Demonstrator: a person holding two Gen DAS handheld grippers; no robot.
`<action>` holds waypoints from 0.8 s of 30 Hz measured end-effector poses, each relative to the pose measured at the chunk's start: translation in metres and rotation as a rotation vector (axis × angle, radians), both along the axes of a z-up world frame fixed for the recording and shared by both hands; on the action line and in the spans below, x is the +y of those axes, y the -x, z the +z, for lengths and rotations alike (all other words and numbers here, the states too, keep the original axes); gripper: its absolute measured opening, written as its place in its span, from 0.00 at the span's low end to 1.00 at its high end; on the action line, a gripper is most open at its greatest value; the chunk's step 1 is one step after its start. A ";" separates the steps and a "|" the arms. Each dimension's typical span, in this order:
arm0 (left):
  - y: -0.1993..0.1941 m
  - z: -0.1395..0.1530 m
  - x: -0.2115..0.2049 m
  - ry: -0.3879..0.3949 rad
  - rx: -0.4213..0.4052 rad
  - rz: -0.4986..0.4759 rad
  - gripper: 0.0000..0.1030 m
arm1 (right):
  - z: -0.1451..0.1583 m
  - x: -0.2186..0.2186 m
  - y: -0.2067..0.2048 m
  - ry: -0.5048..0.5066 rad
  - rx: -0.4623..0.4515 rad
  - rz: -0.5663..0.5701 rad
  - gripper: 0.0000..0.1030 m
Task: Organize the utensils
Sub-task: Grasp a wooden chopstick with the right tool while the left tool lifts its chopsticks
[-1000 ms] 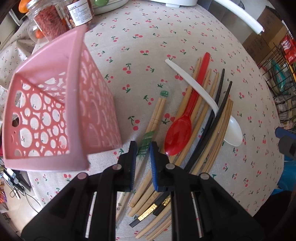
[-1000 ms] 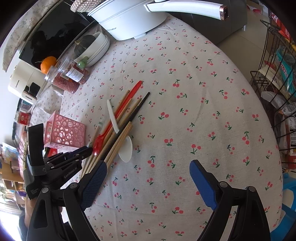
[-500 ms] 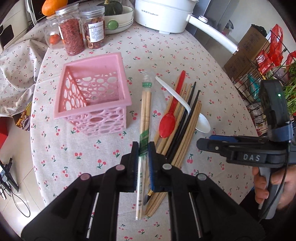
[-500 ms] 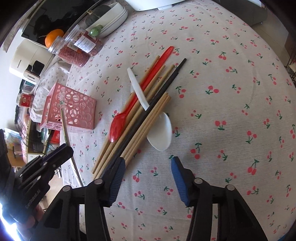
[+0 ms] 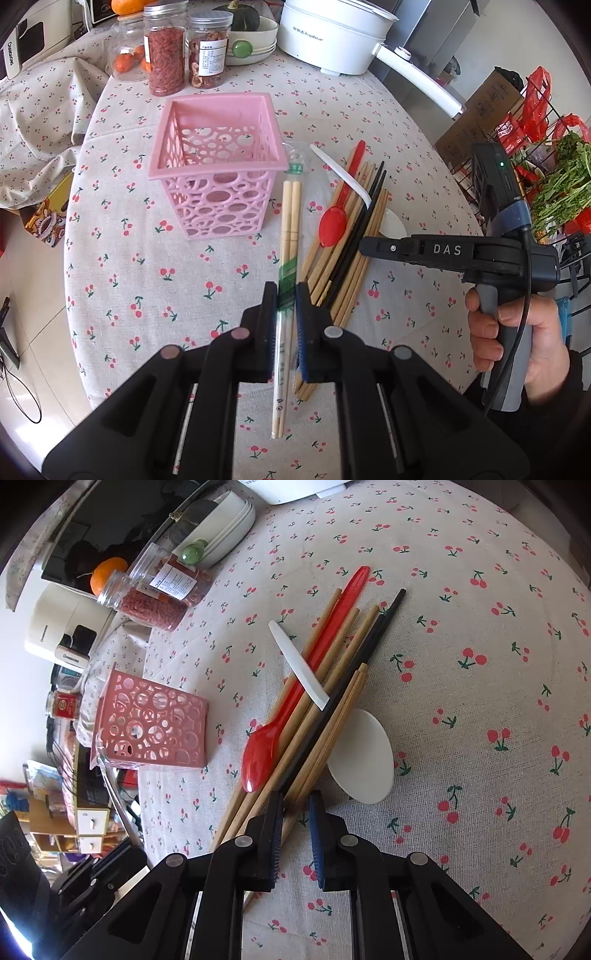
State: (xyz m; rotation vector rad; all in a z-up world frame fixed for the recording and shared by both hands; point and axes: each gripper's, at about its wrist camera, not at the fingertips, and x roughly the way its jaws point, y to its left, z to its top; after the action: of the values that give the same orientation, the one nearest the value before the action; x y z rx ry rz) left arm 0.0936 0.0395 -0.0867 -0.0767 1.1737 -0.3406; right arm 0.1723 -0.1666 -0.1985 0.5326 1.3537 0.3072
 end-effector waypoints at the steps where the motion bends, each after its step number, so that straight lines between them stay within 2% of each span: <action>1: 0.001 0.000 0.001 0.001 -0.001 0.001 0.10 | 0.001 -0.001 0.001 -0.003 -0.006 0.003 0.11; 6: 0.002 0.002 0.006 0.006 -0.008 0.014 0.10 | 0.011 -0.007 0.007 -0.020 -0.039 0.010 0.06; 15: 0.011 0.019 -0.004 0.033 -0.051 -0.023 0.10 | 0.057 -0.004 0.031 -0.017 -0.188 0.049 0.05; 19: 0.020 0.047 -0.003 0.060 -0.153 -0.023 0.05 | 0.084 -0.003 0.040 0.000 -0.292 0.055 0.05; 24: 0.027 0.085 0.005 0.109 -0.298 0.010 0.05 | 0.122 -0.001 0.051 0.024 -0.439 0.038 0.05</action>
State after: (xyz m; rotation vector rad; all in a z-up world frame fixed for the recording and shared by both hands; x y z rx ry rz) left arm 0.0667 0.0443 -0.0019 -0.1224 0.8594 -0.3926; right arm 0.1217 -0.1679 -0.0762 0.3916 0.9412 0.4119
